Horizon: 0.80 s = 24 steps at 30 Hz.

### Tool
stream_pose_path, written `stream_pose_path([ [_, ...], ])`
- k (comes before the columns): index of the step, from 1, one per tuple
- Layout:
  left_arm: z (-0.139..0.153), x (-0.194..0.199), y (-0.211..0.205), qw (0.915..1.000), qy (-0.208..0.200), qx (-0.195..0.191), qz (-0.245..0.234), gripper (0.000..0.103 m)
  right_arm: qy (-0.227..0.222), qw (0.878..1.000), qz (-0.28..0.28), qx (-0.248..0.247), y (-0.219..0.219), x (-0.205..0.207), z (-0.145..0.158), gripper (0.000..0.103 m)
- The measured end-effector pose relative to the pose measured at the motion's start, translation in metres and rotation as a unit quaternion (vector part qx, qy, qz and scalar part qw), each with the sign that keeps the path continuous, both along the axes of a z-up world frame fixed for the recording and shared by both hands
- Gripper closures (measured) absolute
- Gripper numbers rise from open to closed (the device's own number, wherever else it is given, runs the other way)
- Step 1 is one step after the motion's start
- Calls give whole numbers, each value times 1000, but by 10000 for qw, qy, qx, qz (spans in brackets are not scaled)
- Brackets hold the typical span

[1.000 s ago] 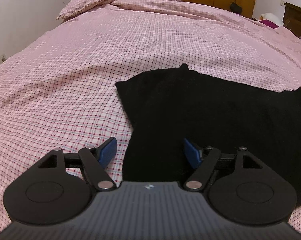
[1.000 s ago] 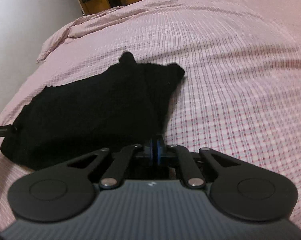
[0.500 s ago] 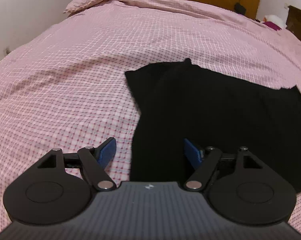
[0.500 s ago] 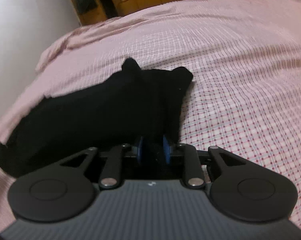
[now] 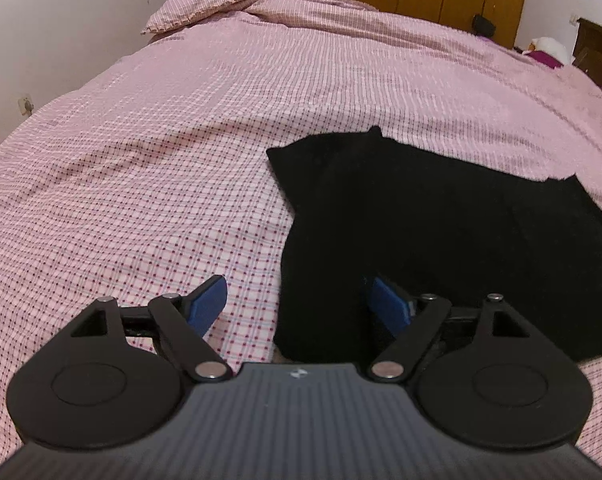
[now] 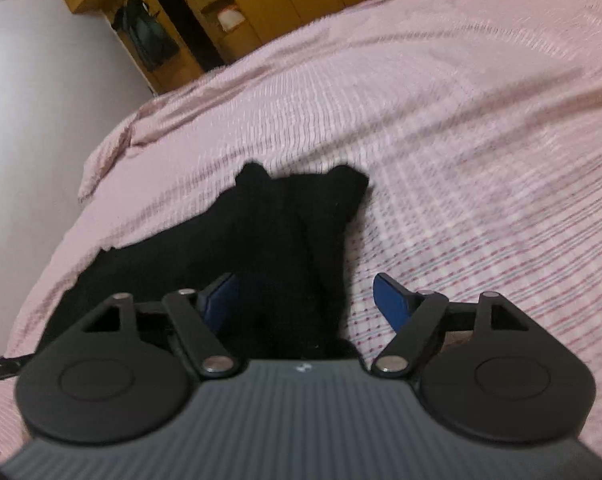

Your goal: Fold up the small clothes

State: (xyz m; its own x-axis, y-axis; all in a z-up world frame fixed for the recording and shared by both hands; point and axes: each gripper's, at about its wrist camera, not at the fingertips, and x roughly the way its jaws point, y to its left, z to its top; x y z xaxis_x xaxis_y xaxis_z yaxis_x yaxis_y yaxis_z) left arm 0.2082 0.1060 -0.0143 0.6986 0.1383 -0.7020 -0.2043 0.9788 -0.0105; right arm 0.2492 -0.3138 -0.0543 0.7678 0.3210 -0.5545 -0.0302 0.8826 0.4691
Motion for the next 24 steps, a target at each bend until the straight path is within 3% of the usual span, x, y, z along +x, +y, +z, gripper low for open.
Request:
stream_pose_path([
  [6, -15, 8, 0, 9998, 195, -17, 85, 19, -268, 9996, 98, 11, 12, 4, -18, 25],
  [11, -20, 11, 0, 9996, 247, -25, 109, 18, -308, 9971, 175, 669, 7, 11, -19, 27],
  [18, -21, 13, -1, 9996, 274, 9, 70, 16, -420, 9972, 205, 583, 20, 15, -25, 35],
  [19, -22, 13, -1, 9996, 274, 14, 63, 15, -417, 9970, 186, 624, 19, 15, -25, 38],
  [21, -23, 14, -2, 9996, 280, 26, 50, 15, -371, 9969, 79, 688, 15, 14, -26, 57],
  [22, -23, 14, -2, 9996, 283, 29, 46, 14, -310, 9966, -18, 763, 11, 13, -28, 78],
  [24, -24, 14, -2, 9996, 290, 26, 39, 14, -219, 9929, -80, 1163, 2, 13, -32, 84],
])
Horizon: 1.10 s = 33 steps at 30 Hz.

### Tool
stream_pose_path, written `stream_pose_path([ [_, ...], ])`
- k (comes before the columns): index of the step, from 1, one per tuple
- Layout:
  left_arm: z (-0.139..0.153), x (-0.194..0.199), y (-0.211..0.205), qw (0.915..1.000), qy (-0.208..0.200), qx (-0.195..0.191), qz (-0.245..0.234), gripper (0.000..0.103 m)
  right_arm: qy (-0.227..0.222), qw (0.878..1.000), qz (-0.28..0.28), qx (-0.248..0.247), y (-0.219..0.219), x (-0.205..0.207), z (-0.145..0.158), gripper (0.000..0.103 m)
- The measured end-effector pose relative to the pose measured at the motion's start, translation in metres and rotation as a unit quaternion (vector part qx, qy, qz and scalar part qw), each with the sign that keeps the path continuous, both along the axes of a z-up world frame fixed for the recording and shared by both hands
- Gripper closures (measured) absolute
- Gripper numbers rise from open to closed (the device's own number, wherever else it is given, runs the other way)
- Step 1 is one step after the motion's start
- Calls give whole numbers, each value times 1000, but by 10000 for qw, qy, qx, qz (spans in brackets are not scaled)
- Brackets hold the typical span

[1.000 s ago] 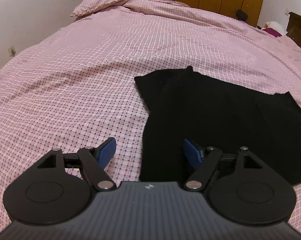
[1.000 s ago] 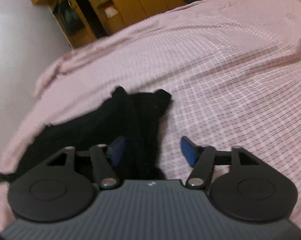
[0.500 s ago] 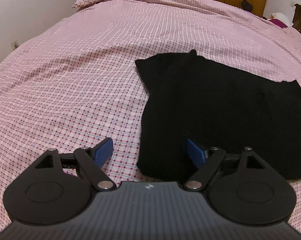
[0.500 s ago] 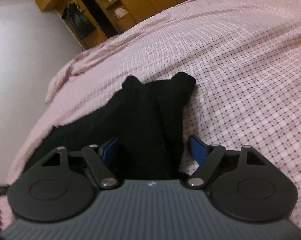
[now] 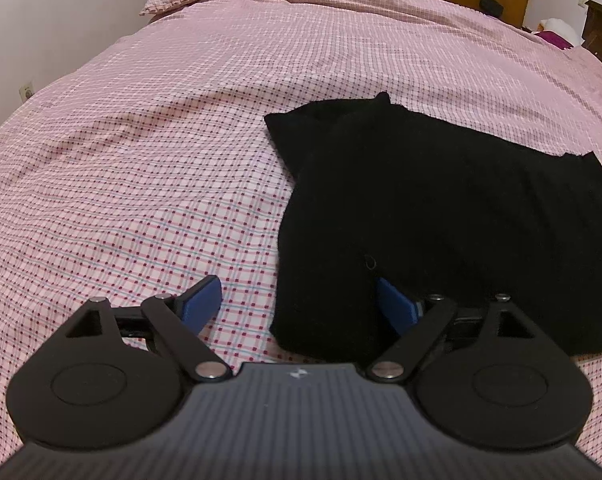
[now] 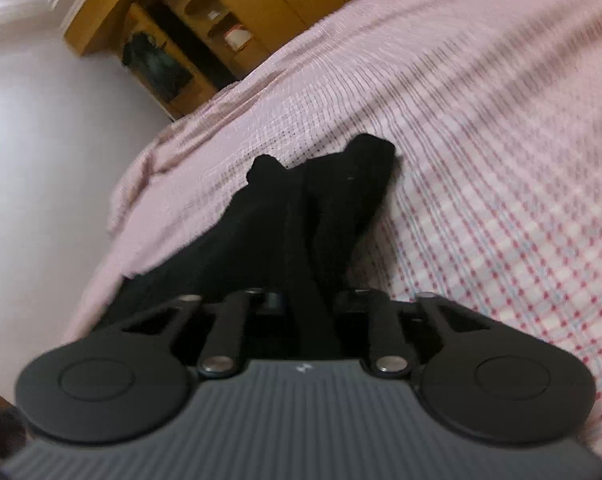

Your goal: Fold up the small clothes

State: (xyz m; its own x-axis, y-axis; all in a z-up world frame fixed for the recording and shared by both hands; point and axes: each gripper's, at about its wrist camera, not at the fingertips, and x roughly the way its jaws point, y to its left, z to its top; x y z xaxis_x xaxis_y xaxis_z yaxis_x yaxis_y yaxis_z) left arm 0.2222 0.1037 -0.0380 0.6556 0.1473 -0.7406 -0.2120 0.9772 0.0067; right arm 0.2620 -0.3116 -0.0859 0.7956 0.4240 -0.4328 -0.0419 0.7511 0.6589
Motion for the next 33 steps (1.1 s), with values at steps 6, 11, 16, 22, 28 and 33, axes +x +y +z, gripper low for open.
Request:
stream_pose_path([
  [6, 0, 1, 1, 10000, 29, -37, -36, 14, 10, 9999, 60, 80, 0, 0, 3, 84],
  [11, 0, 0, 1, 10000, 32, -38, -45, 14, 44, 9998, 11, 198, 2, 6, 3, 76],
  [16, 2, -2, 2, 10000, 53, -35, -66, 14, -52, 9995, -47, 319, 2, 10, 6, 89],
  [22, 9, -6, 6, 10000, 19, 5, -65, 14, -451, 9986, 58, 284, 12, 4, 39, 90],
  [28, 14, -9, 14, 10000, -22, -61, -19, 14, -700, 9970, 221, 245, 34, 6, 76, 90],
  [33, 20, -15, 22, 9999, -99, -73, -24, 14, -921, 9947, 428, 134, 63, 7, 105, 90],
])
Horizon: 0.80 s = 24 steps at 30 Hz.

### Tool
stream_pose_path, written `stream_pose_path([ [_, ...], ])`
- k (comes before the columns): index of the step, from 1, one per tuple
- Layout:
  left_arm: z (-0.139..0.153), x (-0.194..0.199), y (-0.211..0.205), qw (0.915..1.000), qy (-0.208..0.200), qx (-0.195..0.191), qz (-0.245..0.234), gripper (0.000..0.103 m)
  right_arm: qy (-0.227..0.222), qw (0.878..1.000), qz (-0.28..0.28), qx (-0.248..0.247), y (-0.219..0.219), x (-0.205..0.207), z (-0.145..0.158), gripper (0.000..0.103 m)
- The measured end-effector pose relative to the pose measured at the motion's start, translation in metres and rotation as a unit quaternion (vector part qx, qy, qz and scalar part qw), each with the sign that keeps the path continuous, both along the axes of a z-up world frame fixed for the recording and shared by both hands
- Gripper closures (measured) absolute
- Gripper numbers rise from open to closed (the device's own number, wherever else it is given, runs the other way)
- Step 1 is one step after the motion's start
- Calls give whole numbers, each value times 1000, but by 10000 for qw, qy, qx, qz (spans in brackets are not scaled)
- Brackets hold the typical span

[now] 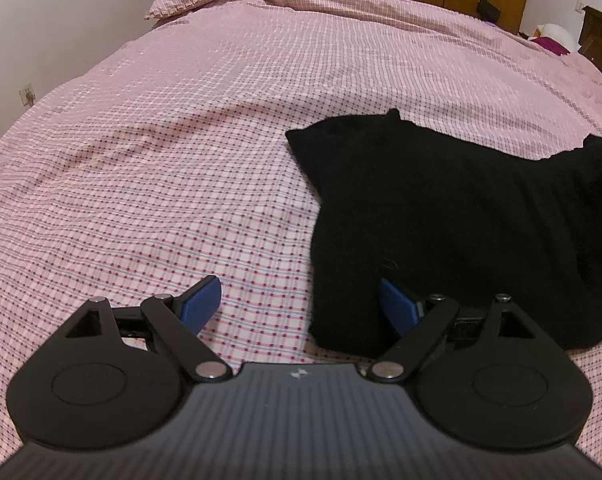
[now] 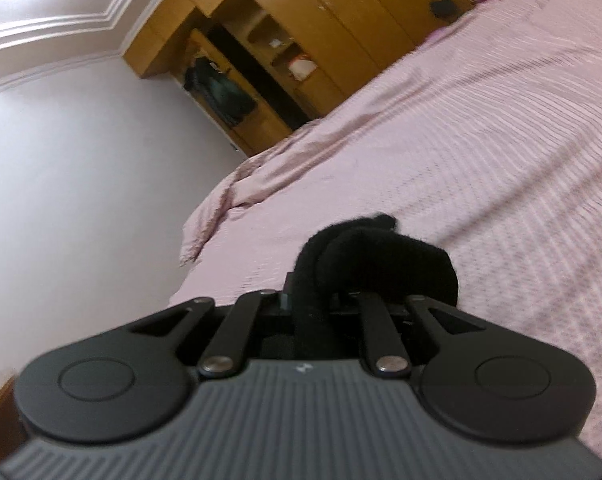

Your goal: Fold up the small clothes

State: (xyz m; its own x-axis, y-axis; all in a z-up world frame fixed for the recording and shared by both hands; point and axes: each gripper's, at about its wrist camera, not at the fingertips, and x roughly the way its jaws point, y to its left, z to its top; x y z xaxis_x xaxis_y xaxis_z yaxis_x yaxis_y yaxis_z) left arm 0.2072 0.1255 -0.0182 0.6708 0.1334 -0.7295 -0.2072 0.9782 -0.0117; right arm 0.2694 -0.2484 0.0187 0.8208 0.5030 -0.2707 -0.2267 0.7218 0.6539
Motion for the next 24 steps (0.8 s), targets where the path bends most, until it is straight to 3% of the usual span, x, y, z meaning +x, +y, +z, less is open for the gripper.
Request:
stream_pose_path([
  [5, 4, -6, 11, 9999, -87, -80, 52, 14, -148, 9994, 304, -103, 38, 6, 23, 90],
  [14, 7, -19, 42, 9992, -206, -228, 265, 14, -443, 9923, 882, -745, 131, 13, 55, 90],
  [19, 7, -28, 62, 9982, -282, -336, 409, 14, -359, 9837, 1281, -1210, 192, 21, 51, 90],
  [24, 4, -38, 83, 9967, -330, -451, 589, 14, -207, 9695, 1710, -1742, 248, 23, 25, 90],
])
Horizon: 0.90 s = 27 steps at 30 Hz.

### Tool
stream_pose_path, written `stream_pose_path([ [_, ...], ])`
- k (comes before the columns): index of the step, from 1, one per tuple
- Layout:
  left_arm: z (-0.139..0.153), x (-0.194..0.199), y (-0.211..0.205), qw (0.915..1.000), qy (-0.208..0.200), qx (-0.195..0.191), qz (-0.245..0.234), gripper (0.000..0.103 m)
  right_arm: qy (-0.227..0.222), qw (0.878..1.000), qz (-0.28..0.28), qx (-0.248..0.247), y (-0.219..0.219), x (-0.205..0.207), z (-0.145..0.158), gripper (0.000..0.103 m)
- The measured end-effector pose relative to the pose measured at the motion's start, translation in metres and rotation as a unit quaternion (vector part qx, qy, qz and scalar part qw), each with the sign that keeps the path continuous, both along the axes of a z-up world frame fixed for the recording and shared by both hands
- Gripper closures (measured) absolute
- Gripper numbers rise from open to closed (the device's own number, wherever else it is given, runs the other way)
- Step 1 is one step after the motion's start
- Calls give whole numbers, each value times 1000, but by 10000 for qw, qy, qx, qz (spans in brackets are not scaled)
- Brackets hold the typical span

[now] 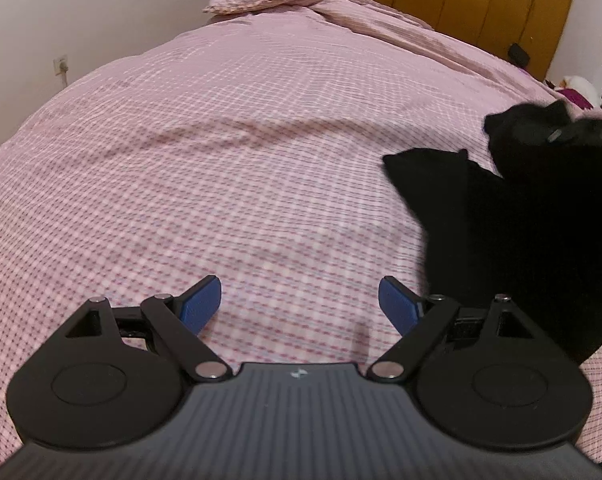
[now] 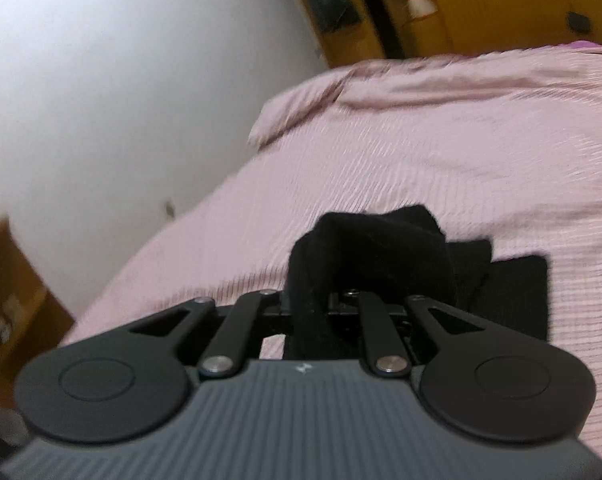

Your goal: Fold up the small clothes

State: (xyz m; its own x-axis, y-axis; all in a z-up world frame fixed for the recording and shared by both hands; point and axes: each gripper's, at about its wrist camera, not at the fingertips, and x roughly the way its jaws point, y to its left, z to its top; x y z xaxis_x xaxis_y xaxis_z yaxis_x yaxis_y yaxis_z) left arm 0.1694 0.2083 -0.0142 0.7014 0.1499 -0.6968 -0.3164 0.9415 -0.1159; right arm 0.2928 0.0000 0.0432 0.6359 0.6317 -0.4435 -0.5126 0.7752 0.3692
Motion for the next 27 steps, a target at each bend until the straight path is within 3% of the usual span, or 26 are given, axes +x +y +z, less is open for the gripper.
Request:
stream_pose_path([
  [5, -4, -5, 17, 9999, 2, -31, 129, 14, 209, 9971, 266, -676, 45, -2, -35, 90],
  [8, -5, -7, 23, 9998, -11, -79, 172, 14, 412, 9960, 271, -742, 53, -3, -46, 87],
  [10, -6, -9, 26, 9998, -14, -96, 183, 14, 376, 9961, 219, -765, 53, -8, -42, 83],
  [16, -1, -10, 21, 9999, -80, -77, 131, 14, 374, 9966, 545, -495, 42, -29, -24, 57],
  [27, 29, 0, -7, 9992, -318, 156, -205, 14, 208, 9985, 511, -44, -16, -63, 1, 55],
])
